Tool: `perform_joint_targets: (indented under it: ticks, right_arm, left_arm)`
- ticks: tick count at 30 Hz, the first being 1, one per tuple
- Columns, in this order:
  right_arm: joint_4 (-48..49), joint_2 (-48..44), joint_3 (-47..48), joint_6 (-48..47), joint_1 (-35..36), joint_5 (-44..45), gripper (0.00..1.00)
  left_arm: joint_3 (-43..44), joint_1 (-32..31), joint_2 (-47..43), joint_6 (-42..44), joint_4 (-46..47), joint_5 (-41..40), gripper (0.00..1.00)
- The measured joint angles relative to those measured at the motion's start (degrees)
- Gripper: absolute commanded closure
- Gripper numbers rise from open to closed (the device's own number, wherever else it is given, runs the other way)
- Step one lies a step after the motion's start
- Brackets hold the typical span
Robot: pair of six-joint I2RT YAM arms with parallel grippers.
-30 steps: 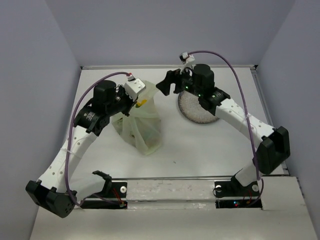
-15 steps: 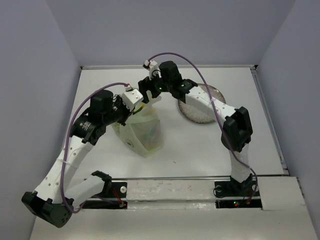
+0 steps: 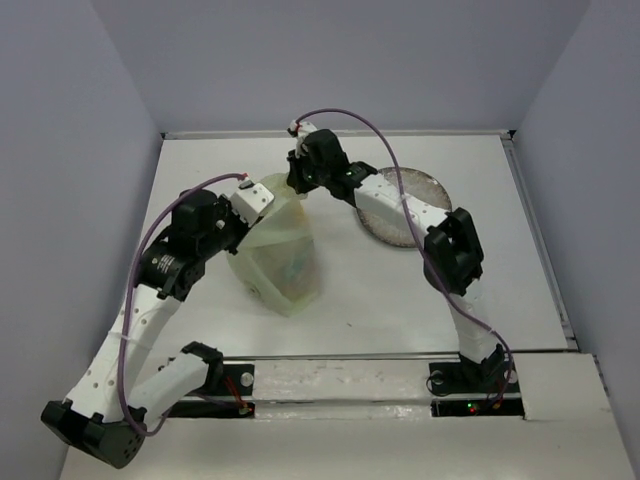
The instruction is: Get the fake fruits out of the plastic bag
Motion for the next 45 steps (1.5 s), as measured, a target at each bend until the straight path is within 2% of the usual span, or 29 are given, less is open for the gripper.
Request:
perform_joint_targets:
  ticks: [4,8,12,15,18,19,20,21,23,24,25,26,28,30,33,37,40,41,45]
  right_arm:
    - [2.14,-10.49,-12.35,4.48,-0.04,12.55,0.99]
    - [8.92,-28.35,-30.34,10.08,0.00,21.16,0.99]
    - [15.47,-42.21,-42.62,14.99,1.42,22.43,0.99]
    - [18.40,-46.47,-49.20,18.16,1.38,22.18,0.99]
    - [19.39,-48.17,-56.08,20.72,1.33,20.94,0.99]
    - [19.37,-48.39,-57.40,21.24,1.33,20.48,0.96]
    - [19.26,-48.61,-59.39,21.88,1.29,19.37,0.89]
    - [19.10,-48.74,-61.00,22.40,1.22,17.75,0.67]
    - [18.32,-48.85,-62.58,22.21,1.03,16.04,0.52]
    - [16.39,-48.83,-62.88,21.77,0.68,14.84,0.45]
    - [15.15,-48.85,-62.84,21.05,0.52,14.10,0.33]
    - [13.57,-48.96,-62.64,20.50,0.26,13.60,0.27]
    - [7.30,-50.16,-60.02,17.05,0.26,12.98,0.22]
    - [3.52,-51.84,-56.89,14.36,0.26,12.98,0.22]
    - [-0.63,-56.41,-49.40,8.63,0.39,12.70,0.26]
    - [0.48,-58.42,-36.48,2.27,2.56,9.29,0.37]
    - [1.36,-53.53,-28.04,-0.68,6.82,7.06,0.41]
    - [1.51,-50.69,-25.22,-1.40,8.41,6.45,0.45]
    - [0.48,-34.99,-13.92,-4.13,12.87,3.04,0.57]
  left_arm:
    - [-0.24,4.31,-0.15,0.31,3.43,-8.00,1.00]
    - [4.83,14.58,3.30,-1.18,6.27,-9.94,1.00]
    - [9.68,16.83,5.66,-2.97,9.11,-7.74,1.00]
    - [9.77,16.76,4.87,-4.04,8.63,-2.69,1.00]
    - [5.73,16.76,2.93,-4.59,8.04,1.62,1.00]
    - [3.50,16.76,1.90,-4.68,7.45,2.75,1.00]
    - [1.05,16.74,0.70,-4.66,6.86,3.67,1.00]
    - [-1.18,16.76,-0.33,-4.46,5.60,4.57,1.00]
    - [-4.70,16.90,-2.05,-3.37,2.84,5.64,1.00]
    - [-5.57,17.09,-2.54,-2.78,1.68,5.97,1.00]
    - [-6.51,17.31,-3.26,-1.70,0.13,6.49,1.00]
    - [-6.91,17.53,-3.74,-1.05,-0.76,6.93,1.00]
    - [-7.08,17.62,-4.46,0.37,-2.27,7.85,1.00]
    - [-7.08,17.64,-5.03,1.95,-3.08,8.83,1.00]
    - [-6.97,17.64,-5.20,3.54,-3.93,10.10,1.00]
    - [-4.81,17.64,-4.87,4.46,-5.53,11.28,0.95]
    - [-2.95,17.64,-4.87,5.44,-6.12,11.63,0.91]
    - [-2.64,17.64,-4.92,6.16,-6.16,11.61,0.91]
    - [-2.69,17.62,-4.61,7.43,-6.97,10.47,0.91]
